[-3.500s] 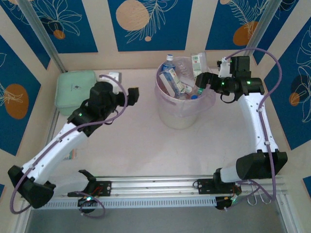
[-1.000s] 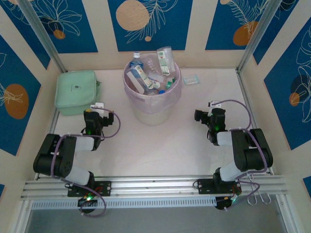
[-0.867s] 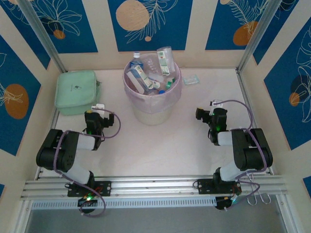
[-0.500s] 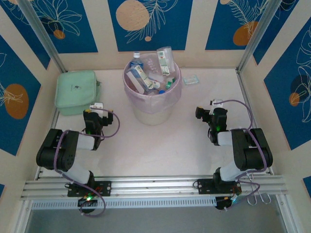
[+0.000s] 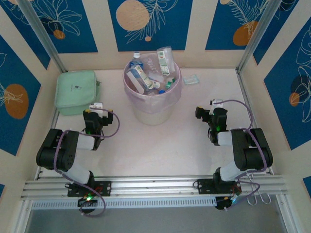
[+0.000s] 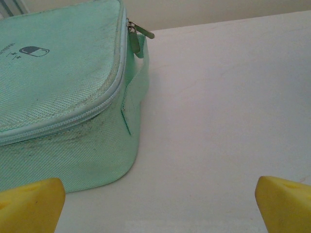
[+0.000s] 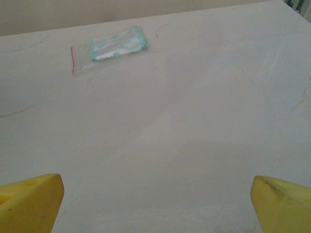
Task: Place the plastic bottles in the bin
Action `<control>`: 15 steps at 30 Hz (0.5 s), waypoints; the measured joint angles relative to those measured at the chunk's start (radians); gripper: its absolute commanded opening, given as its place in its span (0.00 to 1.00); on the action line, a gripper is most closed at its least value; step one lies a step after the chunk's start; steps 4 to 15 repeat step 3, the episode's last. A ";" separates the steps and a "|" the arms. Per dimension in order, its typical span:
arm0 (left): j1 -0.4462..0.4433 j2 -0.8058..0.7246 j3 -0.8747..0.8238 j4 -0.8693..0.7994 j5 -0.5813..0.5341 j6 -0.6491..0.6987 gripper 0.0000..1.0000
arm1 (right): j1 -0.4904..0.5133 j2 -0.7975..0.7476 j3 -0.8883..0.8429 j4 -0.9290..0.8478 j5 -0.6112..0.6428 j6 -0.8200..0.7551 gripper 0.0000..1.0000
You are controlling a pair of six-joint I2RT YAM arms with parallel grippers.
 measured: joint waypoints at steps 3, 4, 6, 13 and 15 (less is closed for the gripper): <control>0.000 0.000 0.000 0.000 0.000 0.000 1.00 | 0.000 0.000 0.000 0.000 -0.002 0.000 0.99; 0.000 0.000 0.000 0.000 0.000 0.000 1.00 | 0.000 0.000 0.000 0.000 -0.002 0.000 0.99; 0.000 0.000 0.000 0.000 0.000 0.000 1.00 | 0.000 0.000 0.000 0.000 -0.002 0.000 0.99; 0.000 0.000 0.000 0.000 0.000 0.000 1.00 | 0.000 0.000 0.000 0.000 -0.002 0.000 0.99; 0.000 0.000 0.000 0.000 0.000 0.000 1.00 | 0.000 0.000 0.000 0.000 -0.002 0.000 0.99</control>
